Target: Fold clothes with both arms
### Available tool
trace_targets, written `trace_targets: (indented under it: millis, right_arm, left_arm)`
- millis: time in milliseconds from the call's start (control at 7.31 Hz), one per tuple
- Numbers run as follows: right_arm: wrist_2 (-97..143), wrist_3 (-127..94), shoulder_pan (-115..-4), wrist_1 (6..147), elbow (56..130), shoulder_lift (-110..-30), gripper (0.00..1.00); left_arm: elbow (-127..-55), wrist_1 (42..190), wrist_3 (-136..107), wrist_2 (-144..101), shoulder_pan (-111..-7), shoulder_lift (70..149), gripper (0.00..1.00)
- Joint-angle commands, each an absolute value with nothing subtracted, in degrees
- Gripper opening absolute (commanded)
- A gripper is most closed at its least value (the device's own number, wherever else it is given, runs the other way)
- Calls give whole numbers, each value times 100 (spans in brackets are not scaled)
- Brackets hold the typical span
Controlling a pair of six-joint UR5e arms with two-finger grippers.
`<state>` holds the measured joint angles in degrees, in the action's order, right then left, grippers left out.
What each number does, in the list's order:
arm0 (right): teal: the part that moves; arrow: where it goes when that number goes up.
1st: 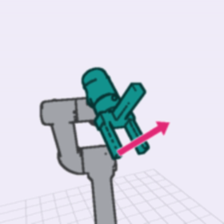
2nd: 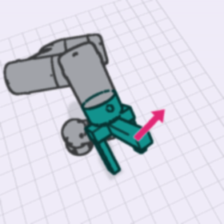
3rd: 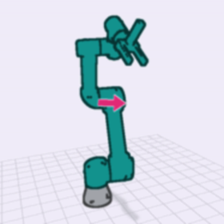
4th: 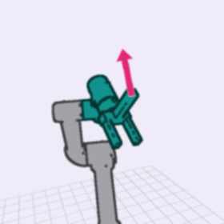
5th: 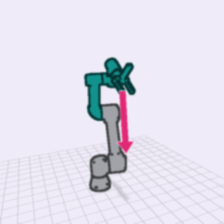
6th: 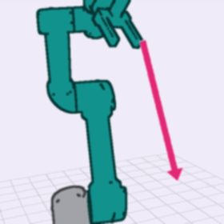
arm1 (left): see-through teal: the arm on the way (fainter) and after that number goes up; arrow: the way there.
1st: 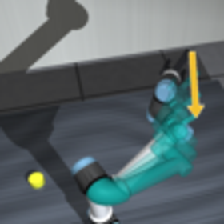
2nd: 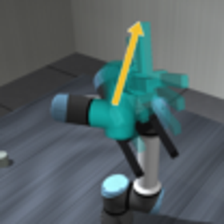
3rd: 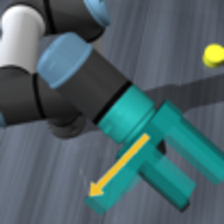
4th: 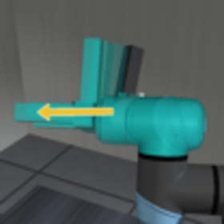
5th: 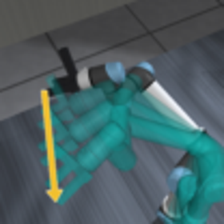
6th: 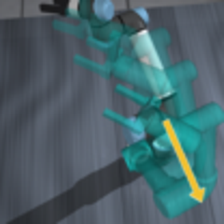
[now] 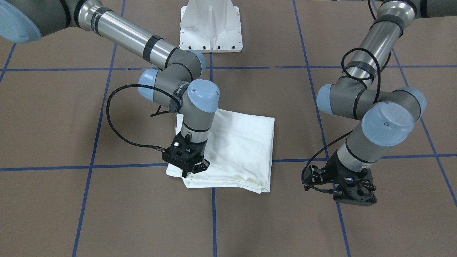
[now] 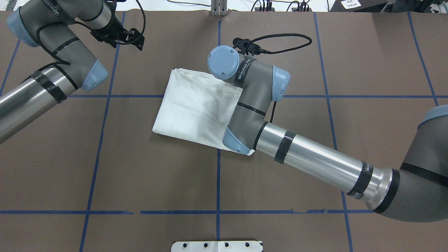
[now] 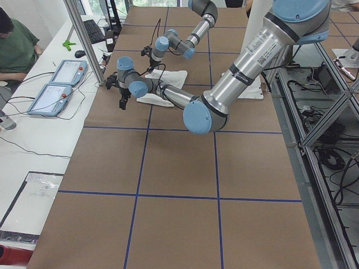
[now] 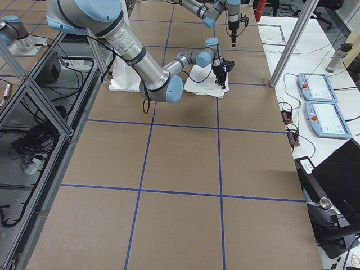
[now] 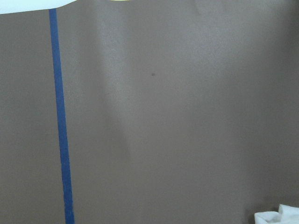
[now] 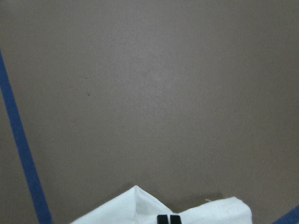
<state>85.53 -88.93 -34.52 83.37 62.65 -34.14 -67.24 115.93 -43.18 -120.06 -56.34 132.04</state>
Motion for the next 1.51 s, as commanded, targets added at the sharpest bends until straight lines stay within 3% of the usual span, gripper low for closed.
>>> trace_targets:
  millis: [0,137,411,821,1095,1368]
  right_arm:
    - [8385,-8274,-3498,8429,6240,-3419,0]
    - [8385,-7914,-3542,8429,6214,-3419,98]
    - [8864,-7675,-3752,8420,6231,-3384,100]
    - [10507,-6613,-4453,8446,6520,-3523,100]
    - [11360,-5840,-4946,8577,7378,-4241,100]
    - [11627,-4656,-5385,9557,8432,-4787,100]
  left_arm:
    - [-6776,11593,-4324,-12006,-5634,13201,100]
    - [-6794,11593,-4324,-12006,-5634,13192,100]
    - [-6916,11567,-4289,-12032,-5634,13114,100]
    - [-7723,11496,-4219,-12067,-5686,12553,100]
    - [-8303,11078,-3503,-12120,-5965,12183,100]
    - [-8778,10435,-2265,-12243,-6492,11806,100]
